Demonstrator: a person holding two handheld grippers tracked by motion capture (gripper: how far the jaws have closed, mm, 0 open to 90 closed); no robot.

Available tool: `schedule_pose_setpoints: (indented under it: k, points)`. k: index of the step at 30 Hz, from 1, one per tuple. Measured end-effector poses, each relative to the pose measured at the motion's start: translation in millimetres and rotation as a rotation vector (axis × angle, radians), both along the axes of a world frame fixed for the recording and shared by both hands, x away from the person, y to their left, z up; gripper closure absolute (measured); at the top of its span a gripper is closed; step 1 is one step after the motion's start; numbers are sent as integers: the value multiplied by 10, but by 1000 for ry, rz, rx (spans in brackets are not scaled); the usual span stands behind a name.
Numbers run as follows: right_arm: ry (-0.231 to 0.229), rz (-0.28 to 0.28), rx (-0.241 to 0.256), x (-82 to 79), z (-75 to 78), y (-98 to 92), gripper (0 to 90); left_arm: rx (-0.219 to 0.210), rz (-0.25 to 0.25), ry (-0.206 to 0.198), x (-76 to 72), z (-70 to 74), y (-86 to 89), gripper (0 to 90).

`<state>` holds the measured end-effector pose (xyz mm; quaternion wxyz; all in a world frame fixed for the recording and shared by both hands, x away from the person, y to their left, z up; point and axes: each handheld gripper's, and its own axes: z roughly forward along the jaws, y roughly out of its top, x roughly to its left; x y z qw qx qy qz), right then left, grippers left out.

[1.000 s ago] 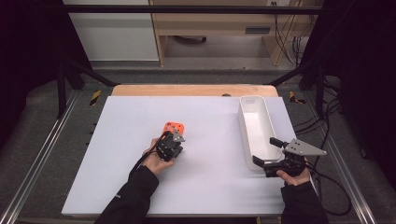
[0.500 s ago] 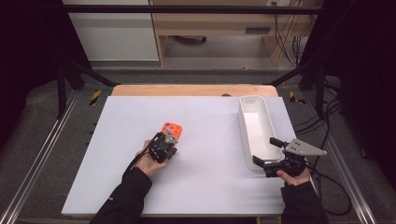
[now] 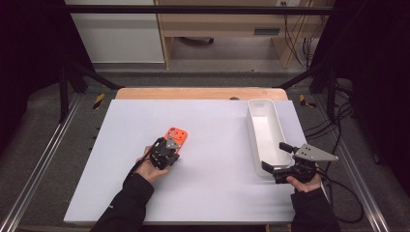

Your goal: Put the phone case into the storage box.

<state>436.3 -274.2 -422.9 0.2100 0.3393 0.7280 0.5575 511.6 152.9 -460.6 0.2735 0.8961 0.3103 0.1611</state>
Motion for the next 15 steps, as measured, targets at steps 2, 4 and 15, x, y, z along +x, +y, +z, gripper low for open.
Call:
schedule_pose_setpoints:
  k: [2, 4, 15]
  points:
    - [-2, 1, -1, 0, 0, 1, 4, -27, -4, 8, -2, 19, 17, 900]
    - [-3, 1, -2, 1, -1, 0, 4, -63, -6, 0, -23, 68, 32, 900]
    - [-2, 1, -2, -6, 5, -3, 4, -230, 2, -101, -144, 411, 209, 744]
